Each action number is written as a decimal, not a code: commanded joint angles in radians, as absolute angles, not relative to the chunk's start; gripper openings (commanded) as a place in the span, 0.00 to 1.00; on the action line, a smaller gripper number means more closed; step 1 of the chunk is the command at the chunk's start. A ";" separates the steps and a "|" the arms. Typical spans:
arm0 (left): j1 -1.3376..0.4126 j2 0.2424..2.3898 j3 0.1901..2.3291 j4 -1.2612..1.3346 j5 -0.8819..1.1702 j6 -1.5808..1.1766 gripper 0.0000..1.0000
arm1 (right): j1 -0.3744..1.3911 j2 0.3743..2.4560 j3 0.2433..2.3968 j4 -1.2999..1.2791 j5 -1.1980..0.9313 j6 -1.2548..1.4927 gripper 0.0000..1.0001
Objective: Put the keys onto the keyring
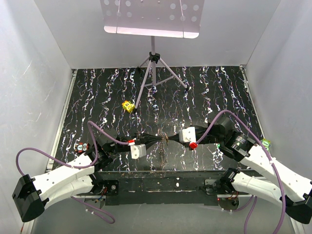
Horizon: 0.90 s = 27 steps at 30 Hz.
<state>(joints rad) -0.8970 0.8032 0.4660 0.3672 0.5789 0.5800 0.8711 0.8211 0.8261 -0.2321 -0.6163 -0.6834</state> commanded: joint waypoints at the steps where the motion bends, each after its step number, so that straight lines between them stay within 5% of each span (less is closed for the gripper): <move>1: -0.902 0.776 0.466 0.413 0.577 0.583 0.00 | 0.877 0.816 0.824 -0.187 -0.627 -0.684 0.01; 27: -0.900 0.784 0.463 0.434 0.598 0.560 0.00 | 0.887 0.831 0.824 -0.179 -0.632 -0.686 0.01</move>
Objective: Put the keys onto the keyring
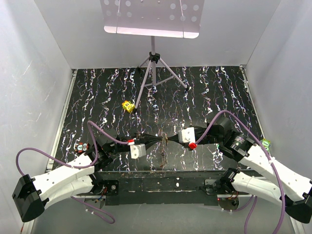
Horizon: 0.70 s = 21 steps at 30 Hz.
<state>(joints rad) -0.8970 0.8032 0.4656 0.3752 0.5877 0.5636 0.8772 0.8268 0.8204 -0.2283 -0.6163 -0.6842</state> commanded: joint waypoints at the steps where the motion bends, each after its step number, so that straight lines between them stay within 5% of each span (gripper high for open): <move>1: -0.900 0.782 0.463 0.436 0.598 0.558 0.00 | 0.887 0.830 0.824 -0.178 -0.632 -0.686 0.01; 21: -0.900 0.781 0.454 0.477 0.614 0.512 0.00 | 0.893 0.838 0.815 -0.160 -0.627 -0.663 0.01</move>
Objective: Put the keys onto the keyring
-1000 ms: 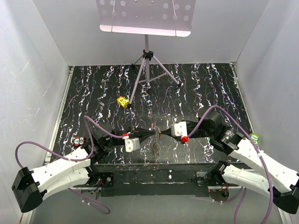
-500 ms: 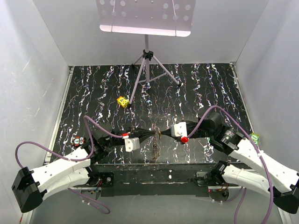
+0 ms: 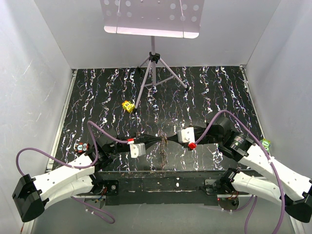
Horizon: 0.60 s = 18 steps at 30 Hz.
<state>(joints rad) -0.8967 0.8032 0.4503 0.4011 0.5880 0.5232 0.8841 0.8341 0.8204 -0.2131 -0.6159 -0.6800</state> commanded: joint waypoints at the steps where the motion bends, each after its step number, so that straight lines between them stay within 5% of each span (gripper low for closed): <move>1: -0.902 0.781 0.454 0.479 0.615 0.512 0.00 | 0.893 0.838 0.815 -0.160 -0.627 -0.661 0.01; 18: -0.902 0.770 0.448 0.491 0.614 0.497 0.00 | 0.893 0.841 0.804 -0.164 -0.630 -0.652 0.01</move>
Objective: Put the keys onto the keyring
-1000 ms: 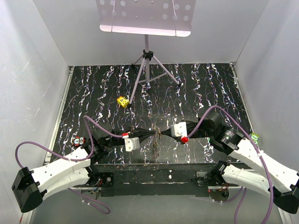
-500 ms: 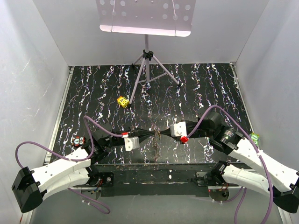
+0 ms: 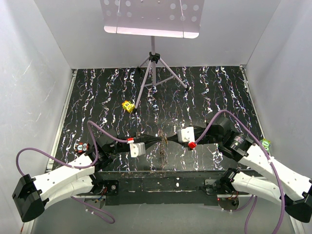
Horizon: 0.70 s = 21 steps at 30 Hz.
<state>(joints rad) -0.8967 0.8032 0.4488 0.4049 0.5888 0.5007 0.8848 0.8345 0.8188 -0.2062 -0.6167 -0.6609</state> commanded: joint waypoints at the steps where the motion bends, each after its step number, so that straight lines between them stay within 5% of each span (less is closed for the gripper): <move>1: -0.900 0.770 0.449 0.491 0.614 0.497 0.00 | 0.893 0.842 0.804 -0.164 -0.630 -0.652 0.01; 21: -0.900 0.765 0.446 0.497 0.623 0.485 0.00 | 0.893 0.848 0.799 -0.147 -0.627 -0.632 0.01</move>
<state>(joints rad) -0.8963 0.7982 0.4358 0.4053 0.5915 0.4889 0.8852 0.8398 0.8036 -0.1967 -0.6243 -0.6487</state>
